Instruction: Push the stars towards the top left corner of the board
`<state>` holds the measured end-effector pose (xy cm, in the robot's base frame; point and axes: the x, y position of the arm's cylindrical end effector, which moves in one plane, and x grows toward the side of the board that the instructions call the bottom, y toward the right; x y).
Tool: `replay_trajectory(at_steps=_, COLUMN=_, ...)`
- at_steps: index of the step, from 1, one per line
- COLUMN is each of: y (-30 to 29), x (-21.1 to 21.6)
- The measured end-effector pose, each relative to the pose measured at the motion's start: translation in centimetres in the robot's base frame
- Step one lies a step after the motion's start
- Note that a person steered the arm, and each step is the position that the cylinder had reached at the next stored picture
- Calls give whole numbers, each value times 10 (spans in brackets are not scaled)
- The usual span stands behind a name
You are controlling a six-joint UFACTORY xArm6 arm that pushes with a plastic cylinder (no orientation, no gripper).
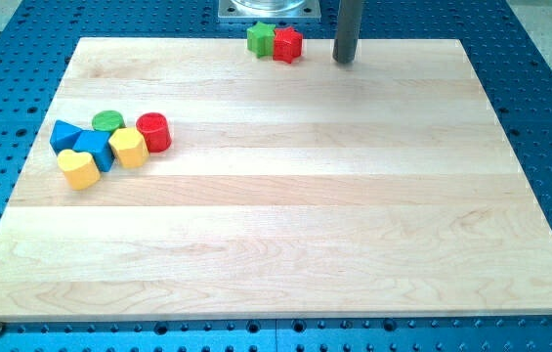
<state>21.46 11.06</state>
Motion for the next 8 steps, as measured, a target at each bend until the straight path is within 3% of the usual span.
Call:
replay_trajectory(at_steps=1, y=-4, x=-22)
replay_trajectory(at_steps=8, y=-109, x=-21)
